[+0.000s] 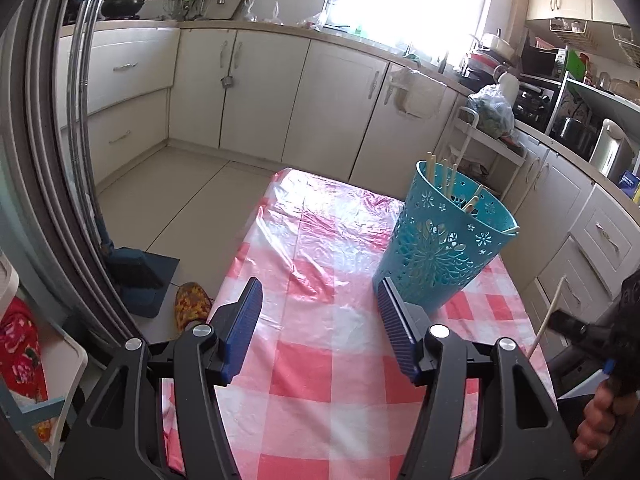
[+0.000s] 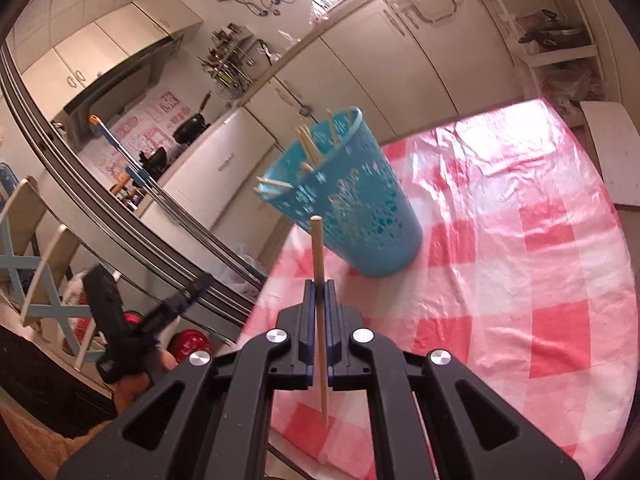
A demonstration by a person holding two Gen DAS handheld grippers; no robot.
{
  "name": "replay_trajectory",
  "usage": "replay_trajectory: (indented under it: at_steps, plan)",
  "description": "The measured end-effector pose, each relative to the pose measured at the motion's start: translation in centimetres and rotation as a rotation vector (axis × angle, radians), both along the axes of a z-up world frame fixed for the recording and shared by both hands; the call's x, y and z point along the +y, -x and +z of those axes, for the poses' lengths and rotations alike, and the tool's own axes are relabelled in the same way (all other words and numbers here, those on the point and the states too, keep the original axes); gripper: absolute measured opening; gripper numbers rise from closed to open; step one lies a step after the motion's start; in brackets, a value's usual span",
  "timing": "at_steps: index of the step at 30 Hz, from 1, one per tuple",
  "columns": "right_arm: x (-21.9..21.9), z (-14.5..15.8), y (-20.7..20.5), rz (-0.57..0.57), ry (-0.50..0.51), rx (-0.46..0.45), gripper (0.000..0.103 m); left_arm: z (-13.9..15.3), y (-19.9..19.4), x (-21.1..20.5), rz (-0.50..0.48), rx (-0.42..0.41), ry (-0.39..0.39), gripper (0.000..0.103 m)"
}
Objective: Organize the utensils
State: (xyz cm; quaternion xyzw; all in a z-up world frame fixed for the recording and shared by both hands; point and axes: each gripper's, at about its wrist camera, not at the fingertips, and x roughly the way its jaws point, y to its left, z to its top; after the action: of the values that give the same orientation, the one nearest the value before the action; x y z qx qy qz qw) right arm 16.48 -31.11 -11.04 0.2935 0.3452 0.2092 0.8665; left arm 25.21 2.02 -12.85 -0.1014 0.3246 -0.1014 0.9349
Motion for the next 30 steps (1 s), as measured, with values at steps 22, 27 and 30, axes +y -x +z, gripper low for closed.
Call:
replay_trajectory:
  at_steps: [22, 27, 30]
  plan:
    - [0.2, -6.0, -2.7, -0.033, -0.006, 0.294, 0.020, -4.7, -5.9, -8.2, -0.240, 0.107, -0.312, 0.064]
    - [0.9, -6.9, -3.7, -0.040, 0.066, 0.286, 0.046, -5.9, -10.4, -11.0, -0.228, 0.134, -0.391, 0.064]
    - [1.3, -7.2, -4.1, -0.031, 0.073, 0.289, 0.046, -7.5, -12.5, -12.3, -0.240, 0.177, -0.435, 0.064]
